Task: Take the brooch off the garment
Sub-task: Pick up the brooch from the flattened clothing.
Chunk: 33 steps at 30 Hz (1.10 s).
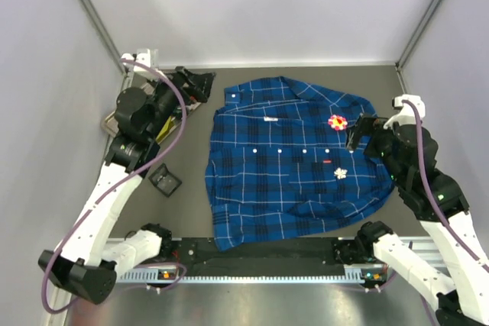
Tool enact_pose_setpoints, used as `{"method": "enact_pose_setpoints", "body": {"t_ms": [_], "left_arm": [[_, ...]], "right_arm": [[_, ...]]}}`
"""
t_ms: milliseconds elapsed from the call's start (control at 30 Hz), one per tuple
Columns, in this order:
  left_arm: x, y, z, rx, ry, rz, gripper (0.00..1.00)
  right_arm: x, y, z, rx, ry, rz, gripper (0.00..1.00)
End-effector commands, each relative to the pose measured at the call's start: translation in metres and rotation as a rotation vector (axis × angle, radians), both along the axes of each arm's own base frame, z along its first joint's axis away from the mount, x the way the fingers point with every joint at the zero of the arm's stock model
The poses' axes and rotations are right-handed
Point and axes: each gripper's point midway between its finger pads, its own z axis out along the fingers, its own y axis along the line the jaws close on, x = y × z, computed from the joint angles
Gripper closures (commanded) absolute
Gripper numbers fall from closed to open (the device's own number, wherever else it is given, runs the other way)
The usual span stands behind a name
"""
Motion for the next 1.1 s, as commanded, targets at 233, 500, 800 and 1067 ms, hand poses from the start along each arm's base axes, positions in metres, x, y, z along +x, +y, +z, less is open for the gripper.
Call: {"method": "enact_pose_setpoints", "body": {"t_ms": [233,500,800,1067], "left_arm": [[0.033,-0.068,-0.051,-0.003,0.247,-0.293,0.04],[0.035,-0.162,-0.126,-0.05,0.476,-0.639,0.16],[0.031,-0.299,-0.224,0.07,0.607,-0.862,0.37],[0.012,-0.375,-0.272,0.178,0.514,-0.929,0.48]], "right_arm": [[0.019,0.007,-0.05,-0.018,0.17,-0.041,0.01],[0.045,0.018,-0.123,0.257,0.323,0.052,0.01],[0.056,-0.007,-0.195,0.566,0.445,-0.08,0.08],[0.049,-0.028,-0.213,0.494,0.434,-0.193,0.14]]}}
